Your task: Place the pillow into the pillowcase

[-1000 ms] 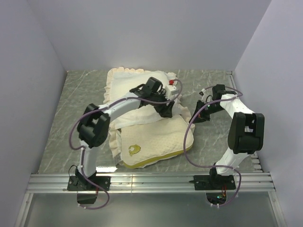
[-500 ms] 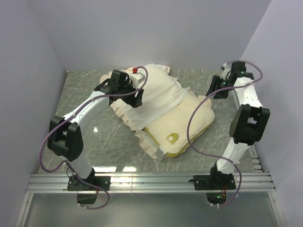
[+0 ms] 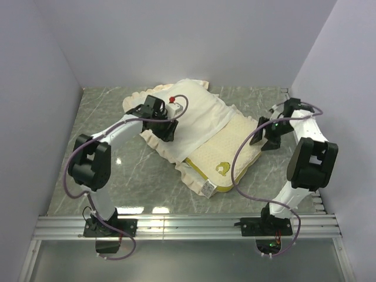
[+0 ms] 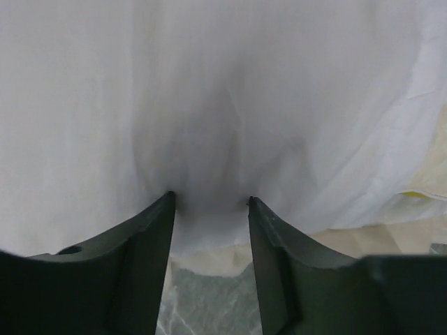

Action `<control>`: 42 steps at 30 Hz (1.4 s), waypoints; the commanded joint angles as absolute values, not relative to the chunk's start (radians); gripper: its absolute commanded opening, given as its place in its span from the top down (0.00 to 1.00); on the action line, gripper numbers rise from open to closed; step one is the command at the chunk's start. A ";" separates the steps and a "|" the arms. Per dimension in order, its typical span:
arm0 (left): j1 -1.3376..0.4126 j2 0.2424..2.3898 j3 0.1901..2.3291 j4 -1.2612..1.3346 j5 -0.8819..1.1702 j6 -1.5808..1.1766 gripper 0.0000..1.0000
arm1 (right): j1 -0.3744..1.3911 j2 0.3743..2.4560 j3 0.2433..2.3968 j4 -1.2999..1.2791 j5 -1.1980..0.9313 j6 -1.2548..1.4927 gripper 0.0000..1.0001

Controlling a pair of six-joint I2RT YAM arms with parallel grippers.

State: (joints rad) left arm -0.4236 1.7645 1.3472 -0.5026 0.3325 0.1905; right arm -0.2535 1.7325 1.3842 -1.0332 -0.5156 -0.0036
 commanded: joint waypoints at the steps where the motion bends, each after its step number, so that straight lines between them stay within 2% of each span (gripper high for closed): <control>1: -0.460 1.819 1.321 -0.479 0.350 0.222 0.49 | -0.178 1.761 1.330 -1.089 -0.624 -0.044 0.29; 3: -0.504 1.815 1.278 -0.474 0.353 0.219 0.56 | -0.160 1.801 1.315 -1.054 -0.656 -0.029 0.34; 5: -0.532 1.792 1.244 -0.472 0.371 0.207 0.68 | -0.128 1.836 1.342 -1.004 -0.658 -0.012 0.41; 7: -0.572 1.751 1.184 -0.483 0.417 0.190 0.77 | -0.112 1.900 1.386 -0.974 -0.670 0.027 0.53; 11: -0.627 1.666 1.112 -0.511 0.472 0.161 0.80 | -0.083 1.968 1.552 -0.951 -0.683 0.070 0.58; 12: -0.630 1.649 1.108 -0.514 0.482 0.143 0.80 | -0.081 1.973 1.569 -0.954 -0.686 0.075 0.57; 14: -0.627 1.599 1.111 -0.529 0.466 0.121 0.73 | -0.083 1.962 1.582 -0.968 -0.681 0.080 0.52; 15: -0.627 1.580 1.117 -0.532 0.454 0.115 0.68 | -0.083 1.935 1.571 -0.972 -0.681 0.072 0.49; 16: -0.624 1.560 1.138 -0.540 0.439 0.110 0.58 | -0.084 1.919 1.554 -0.974 -0.677 0.061 0.42; 18: -0.612 1.517 1.198 -0.538 0.428 0.100 0.49 | -0.084 1.864 1.505 -0.974 -0.660 0.049 0.37; 19: -0.609 1.505 1.222 -0.516 0.387 0.088 0.41 | -0.087 1.849 1.496 -0.971 -0.657 0.035 0.35; 22: -0.606 1.546 1.380 -0.465 0.292 0.032 0.31 | -0.089 1.807 1.499 -0.921 -0.632 0.070 0.29; 27: -0.606 1.869 1.778 -0.447 0.253 -0.098 0.31 | -0.086 1.861 1.510 -0.864 -0.673 0.165 0.25; 33: -0.615 2.175 2.072 -0.371 0.184 -0.221 0.33 | -0.084 1.859 1.410 -0.770 -0.664 0.183 0.26; 36: -0.620 2.290 2.179 -0.359 0.141 -0.250 0.33 | -0.077 1.856 1.385 -0.764 -0.706 0.160 0.30; 39: -0.621 2.345 2.194 -0.286 0.101 -0.265 0.33 | -0.063 1.850 1.376 -0.790 -0.713 0.134 0.38; 42: -0.630 2.381 2.194 -0.236 0.064 -0.268 0.36 | -0.045 1.835 1.364 -0.810 -0.704 0.107 0.42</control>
